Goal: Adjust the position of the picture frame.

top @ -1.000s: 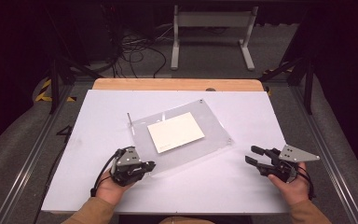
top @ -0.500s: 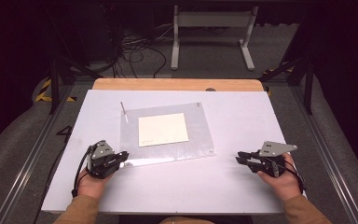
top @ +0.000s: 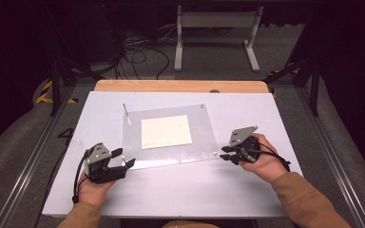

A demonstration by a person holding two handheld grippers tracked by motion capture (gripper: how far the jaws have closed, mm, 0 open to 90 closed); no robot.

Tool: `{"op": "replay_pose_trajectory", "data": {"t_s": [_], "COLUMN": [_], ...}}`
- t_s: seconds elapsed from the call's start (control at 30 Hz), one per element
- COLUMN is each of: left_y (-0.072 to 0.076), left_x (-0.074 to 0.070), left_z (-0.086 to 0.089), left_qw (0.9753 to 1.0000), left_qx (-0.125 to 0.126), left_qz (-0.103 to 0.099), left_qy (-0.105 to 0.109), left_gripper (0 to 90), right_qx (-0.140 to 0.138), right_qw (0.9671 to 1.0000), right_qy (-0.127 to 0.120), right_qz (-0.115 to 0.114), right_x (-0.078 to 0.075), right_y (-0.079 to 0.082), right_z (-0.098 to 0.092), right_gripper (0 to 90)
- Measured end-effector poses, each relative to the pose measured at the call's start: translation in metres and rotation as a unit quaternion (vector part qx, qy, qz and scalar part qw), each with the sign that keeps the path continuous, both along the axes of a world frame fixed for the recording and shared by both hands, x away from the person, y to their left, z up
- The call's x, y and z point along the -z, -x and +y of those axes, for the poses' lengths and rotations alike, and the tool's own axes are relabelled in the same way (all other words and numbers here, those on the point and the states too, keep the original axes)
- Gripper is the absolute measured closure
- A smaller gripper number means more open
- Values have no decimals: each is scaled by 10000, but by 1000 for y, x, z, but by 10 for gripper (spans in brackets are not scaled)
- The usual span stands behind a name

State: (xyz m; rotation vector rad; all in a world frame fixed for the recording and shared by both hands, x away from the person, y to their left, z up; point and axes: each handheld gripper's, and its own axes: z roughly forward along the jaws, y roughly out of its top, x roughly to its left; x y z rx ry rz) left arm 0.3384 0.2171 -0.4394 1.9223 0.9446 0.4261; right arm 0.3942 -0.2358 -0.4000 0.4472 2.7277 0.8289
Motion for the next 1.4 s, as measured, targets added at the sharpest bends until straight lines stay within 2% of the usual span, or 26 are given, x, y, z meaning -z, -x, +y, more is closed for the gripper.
{"op": "replay_pose_trajectory", "data": {"t_s": [0.07,0.23,0.37,0.53,0.6,0.7,0.73,0.8,0.9,1.0,1.07,1.1,1.13,1.17,1.2,1.23,1.4], "left_y": [2,9,11,10,10,10,9,9,9,9,9,10,10,10,10,10,9], "left_x": [-1,-4,-3,0,0,0,0,1,1,0,0,-1,-1,-1,-1,-1,-1], "left_z": [4,14,16,16,16,17,18,18,19,20,20,20,20,21,21,21,19], "left_qw": [9999,9995,9995,9994,9994,9992,9992,9989,9989,9990,9988,9988,9988,9989,9988,9989,9989], "left_qx": [-43,-154,-189,-208,-218,-243,-247,-263,-264,-295,-306,-298,-298,-291,-297,-292,-347], "left_qz": [-7,-117,-108,-57,-69,-26,-37,0,-1,1,10,1,1,-13,-7,-4,25], "left_qy": [98,269,234,259,255,332,300,377,382,342,377,397,397,374,377,369,303], "left_gripper": [309,300,299,298,298,298,298,298,298,298,298,298,298,296,296,295,293], "right_qx": [-39,-47,-110,-180,-186,-272,-279,-244,-233,-291,-411,-617,-617,-858,-858,-899,-1169], "right_qw": [9999,9993,9983,9966,9966,9955,9951,9947,9941,9934,9906,9872,9872,9835,9835,9821,9772], "right_qy": [135,291,382,510,511,604,661,667,694,798,879,958,958,1009,1009,1022,1002], "right_qz": [26,236,415,625,619,683,682,739,794,775,968,1120,1120,1236,1236,1306,1462], "right_x": [1,9,18,22,22,21,21,20,20,19,18,17,17,17,17,17,18], "right_y": [-6,-23,-35,-39,-40,-42,-43,-44,-45,-42,-38,-29,-29,-18,-18,-13,15], "right_z": [6,15,22,30,32,34,35,35,36,38,40,44,44,48,48,49,59], "right_gripper": [691,691,706,748,758,809,831,835,835,836,836,835,835,835,835,835,835]}}
